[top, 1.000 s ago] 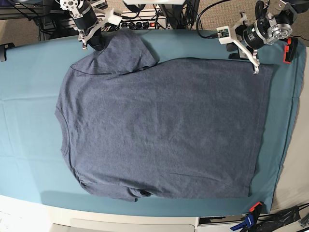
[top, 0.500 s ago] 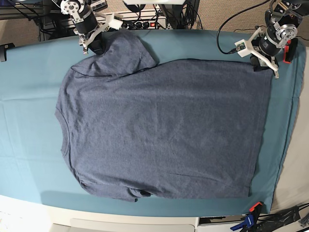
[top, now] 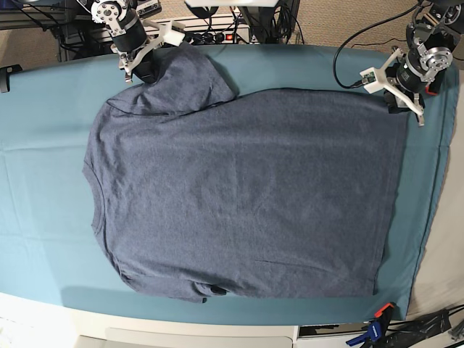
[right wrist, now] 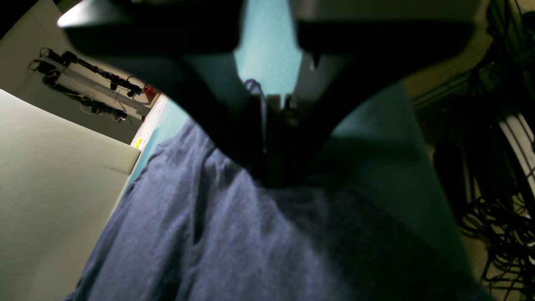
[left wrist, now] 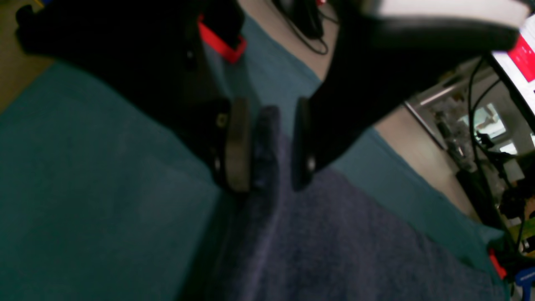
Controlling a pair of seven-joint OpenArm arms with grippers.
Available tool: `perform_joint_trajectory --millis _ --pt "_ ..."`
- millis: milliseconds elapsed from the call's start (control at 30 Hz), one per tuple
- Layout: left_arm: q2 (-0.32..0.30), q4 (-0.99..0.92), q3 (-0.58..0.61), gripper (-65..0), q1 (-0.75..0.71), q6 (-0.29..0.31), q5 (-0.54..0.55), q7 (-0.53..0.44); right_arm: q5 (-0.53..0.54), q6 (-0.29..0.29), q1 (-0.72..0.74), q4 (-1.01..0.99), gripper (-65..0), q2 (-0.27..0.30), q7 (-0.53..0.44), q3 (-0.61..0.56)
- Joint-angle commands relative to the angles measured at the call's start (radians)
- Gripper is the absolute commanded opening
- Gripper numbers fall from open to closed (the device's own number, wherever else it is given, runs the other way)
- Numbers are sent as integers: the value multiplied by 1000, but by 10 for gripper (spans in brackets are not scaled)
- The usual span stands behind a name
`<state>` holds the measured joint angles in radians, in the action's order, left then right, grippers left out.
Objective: Fold the T-shirt properly
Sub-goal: 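Lift the held edge and pull the shirt toward the arm bases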
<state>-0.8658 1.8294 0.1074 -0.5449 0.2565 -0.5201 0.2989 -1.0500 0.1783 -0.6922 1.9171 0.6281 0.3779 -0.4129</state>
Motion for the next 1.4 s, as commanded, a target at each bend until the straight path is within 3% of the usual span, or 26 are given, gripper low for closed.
perform_joint_trajectory --millis 0,367,400,467,500,567,733,900,1367 --pt "-19 -11 -5 -465 -1 6 0 15 3 8 -4 6 -650 9 8 2" --pt "-18 -50 -5 -470 -1 26 11 10 3 8 -4 6 -650 9 8 2" --pt "-18 -50 -5 -501 -1 39 11 -5 3 8 -3 6 -650 9 8 2" --pt "-18 -50 -5 -625 -2 59 14 -31 2 8 -4 6 -650 9 9 2" --pt "-18 -50 -5 -650 -3 48 34 -36 2 8 -4 6 -650 9 12 2" --pt "-18 -50 -5 -650 -3 15 91 -20 2 8 -4 6 -650 9 19 2" --pt "-18 -46 -5 -650 -3 11 94 -18 2 8 -4 8 -650 9 31 2" --pt "-18 -2 -5 -650 -3 -66 95 -2 2 8 -16 51 -650 9 74 2" --pt "-18 111 -5 -650 -4 -77 159 126 -43 8 -159 224 -650 10 140 2"
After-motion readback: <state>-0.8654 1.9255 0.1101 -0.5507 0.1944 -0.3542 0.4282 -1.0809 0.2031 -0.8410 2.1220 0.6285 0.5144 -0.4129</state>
